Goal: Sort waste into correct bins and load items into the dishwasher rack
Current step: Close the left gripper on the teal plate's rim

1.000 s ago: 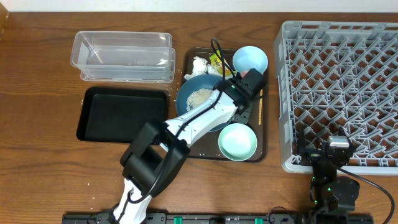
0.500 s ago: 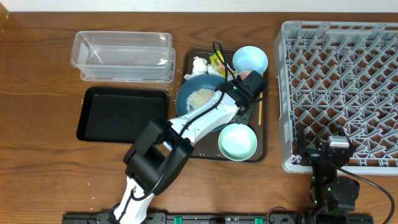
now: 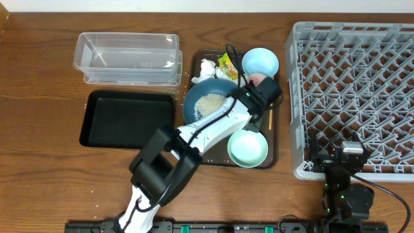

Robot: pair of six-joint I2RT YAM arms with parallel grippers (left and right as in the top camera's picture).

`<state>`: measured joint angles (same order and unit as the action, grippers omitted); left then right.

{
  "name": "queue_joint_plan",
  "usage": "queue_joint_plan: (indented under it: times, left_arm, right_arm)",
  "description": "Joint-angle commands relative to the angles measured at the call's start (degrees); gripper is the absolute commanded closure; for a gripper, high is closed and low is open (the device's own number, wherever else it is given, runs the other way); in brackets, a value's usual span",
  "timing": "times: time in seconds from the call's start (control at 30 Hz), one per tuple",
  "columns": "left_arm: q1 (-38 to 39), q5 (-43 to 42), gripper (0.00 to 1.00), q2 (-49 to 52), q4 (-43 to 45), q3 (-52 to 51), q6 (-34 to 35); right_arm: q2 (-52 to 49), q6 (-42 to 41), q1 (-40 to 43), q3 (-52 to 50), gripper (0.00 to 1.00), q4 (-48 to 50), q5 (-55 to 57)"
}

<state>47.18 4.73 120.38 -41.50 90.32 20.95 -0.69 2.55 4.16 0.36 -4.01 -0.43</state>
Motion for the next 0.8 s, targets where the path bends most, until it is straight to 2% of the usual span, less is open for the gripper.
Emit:
queue_joint_plan:
  times: [0.0,0.37,0.77]
  left_arm:
    - [1.57,3.28,0.94,-1.33,-1.53,0.74,0.59]
    - [2.36,11.47,0.94,-1.36,-4.2,2.6,0.57]
    - [2.4,11.52,0.94,-4.15,-5.25,2.62,0.55]
  right_arm:
    - [0.31,-0.35,1.03,-0.07,0.01,-0.26,0.0]
    - [0.31,-0.35,1.03,-0.07,0.01,-0.26,0.0]
    - [0.31,-0.35,1.03,-0.07,0.01,-0.26,0.0]
